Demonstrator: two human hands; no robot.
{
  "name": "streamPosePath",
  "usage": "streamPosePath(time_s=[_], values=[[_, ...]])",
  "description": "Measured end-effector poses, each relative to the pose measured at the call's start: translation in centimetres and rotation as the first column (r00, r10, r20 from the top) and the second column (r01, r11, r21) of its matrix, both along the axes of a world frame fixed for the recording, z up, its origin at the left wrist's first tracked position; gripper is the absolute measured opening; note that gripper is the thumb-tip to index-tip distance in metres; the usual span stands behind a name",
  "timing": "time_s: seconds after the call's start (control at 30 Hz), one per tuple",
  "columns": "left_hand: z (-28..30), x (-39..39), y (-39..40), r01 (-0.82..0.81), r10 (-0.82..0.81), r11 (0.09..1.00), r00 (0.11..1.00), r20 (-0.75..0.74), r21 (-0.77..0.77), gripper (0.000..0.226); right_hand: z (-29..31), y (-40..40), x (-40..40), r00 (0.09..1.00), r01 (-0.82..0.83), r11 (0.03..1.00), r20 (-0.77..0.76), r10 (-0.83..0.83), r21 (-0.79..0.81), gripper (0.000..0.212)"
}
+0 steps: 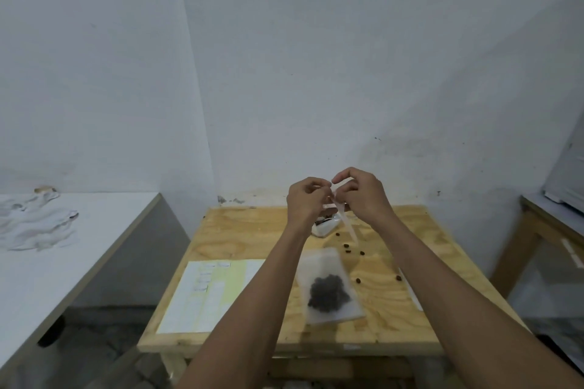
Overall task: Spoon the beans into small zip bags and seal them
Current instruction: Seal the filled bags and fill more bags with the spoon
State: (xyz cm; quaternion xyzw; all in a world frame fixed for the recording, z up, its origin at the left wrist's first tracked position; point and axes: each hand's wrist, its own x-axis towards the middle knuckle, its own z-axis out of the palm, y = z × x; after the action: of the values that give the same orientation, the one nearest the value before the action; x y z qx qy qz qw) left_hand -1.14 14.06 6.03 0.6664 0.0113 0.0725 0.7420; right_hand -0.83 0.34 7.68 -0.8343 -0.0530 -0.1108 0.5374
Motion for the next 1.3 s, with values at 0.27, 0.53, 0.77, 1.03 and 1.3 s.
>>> streamPosePath(time_s=[0.27,0.53,0.77,1.03,1.3], values=[[-0.3,0.5,0.1,-0.103,0.097,0.978,0.995,0.039,0.181,0.026,0.1,1.0,-0.1,0.999,0.037,0.935,0.042,-0.024,-0.352,0.027],[-0.2,0.8,0.2,-0.126,0.127,0.957,0.992,0.012,0.262,0.022,0.3,2.3,-0.2,0.998,0.032,0.876,0.059,-0.004,-0.481,0.028],[-0.7,1.0,0.8,-0.103,0.078,0.925,0.994,0.083,0.365,0.031,-0.8,1.9,0.0,0.996,0.084,0.935,0.037,-0.076,-0.345,0.025],[-2.1,0.2,1.0,-0.143,0.039,0.823,0.980,0.197,0.550,0.026,-2.2,1.1,0.4,0.975,0.223,0.895,0.108,-0.196,-0.387,0.034],[-2.2,0.8,1.1,-0.226,-0.021,0.797,0.916,0.400,0.559,0.037,-1.5,0.4,0.8,0.952,0.244,0.887,0.271,-0.142,-0.392,0.036]])
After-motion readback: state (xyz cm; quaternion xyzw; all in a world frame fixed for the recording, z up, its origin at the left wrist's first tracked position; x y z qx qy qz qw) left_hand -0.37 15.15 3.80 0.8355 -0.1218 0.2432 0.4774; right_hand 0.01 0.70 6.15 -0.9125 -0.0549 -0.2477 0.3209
